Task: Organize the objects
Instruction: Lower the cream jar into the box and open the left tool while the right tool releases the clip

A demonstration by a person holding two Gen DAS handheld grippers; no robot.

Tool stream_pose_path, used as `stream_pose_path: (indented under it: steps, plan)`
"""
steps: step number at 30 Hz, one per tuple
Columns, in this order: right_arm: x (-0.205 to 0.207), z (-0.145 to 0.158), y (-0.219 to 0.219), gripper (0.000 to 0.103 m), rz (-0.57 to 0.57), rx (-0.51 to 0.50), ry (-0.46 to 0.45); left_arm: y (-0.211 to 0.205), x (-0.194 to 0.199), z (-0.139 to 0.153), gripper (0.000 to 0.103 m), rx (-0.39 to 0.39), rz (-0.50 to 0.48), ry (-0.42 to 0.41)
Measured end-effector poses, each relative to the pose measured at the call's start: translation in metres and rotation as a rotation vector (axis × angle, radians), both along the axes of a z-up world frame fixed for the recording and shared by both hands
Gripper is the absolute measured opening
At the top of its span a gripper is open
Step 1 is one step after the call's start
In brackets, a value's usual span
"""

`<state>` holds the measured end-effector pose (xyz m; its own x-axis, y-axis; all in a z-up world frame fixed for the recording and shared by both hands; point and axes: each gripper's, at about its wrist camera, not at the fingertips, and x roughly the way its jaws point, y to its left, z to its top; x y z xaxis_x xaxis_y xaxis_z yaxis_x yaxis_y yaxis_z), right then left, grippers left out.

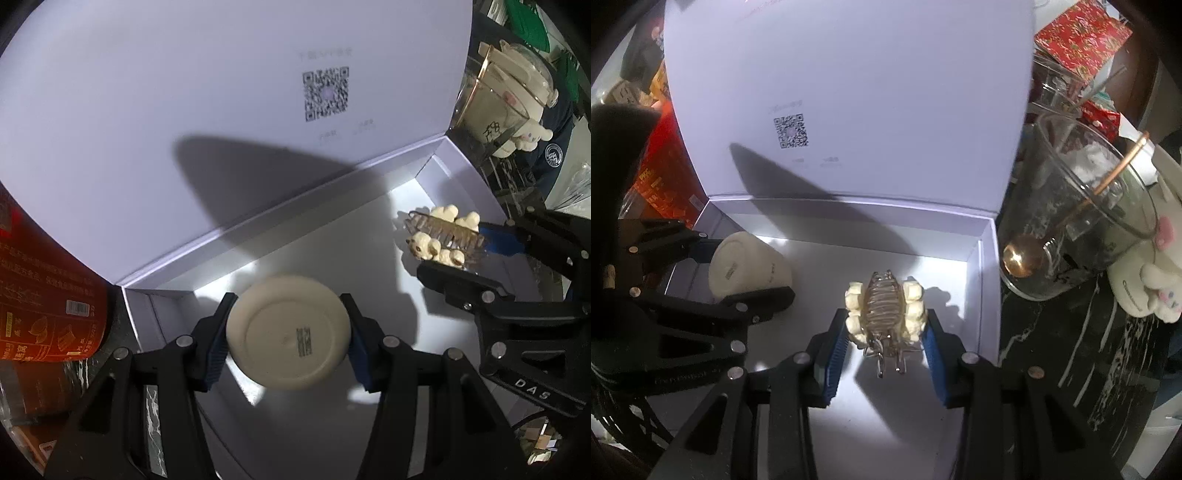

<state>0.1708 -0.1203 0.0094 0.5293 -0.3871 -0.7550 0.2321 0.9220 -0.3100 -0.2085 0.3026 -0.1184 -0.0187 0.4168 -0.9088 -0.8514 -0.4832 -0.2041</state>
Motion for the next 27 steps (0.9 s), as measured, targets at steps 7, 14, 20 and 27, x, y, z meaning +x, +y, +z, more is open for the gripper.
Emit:
stream_pose_path:
  steps: [7,14,20,27]
  plan:
    - [0.004,-0.004,0.002,0.04,0.001,-0.039,0.017,0.004,0.007,-0.001,0.053,0.001,-0.005,0.011]
    - [0.006,-0.003,-0.001,0.04,-0.032,-0.054,0.026,0.006,0.011,0.005,0.053,0.0,0.015,0.009]
    - [0.001,0.002,-0.004,0.043,-0.055,-0.047,0.029,0.01,0.019,0.018,0.053,0.015,0.035,0.042]
    - [-0.011,0.013,-0.004,0.048,-0.067,-0.055,0.016,0.011,0.032,0.026,0.053,0.015,0.049,0.051]
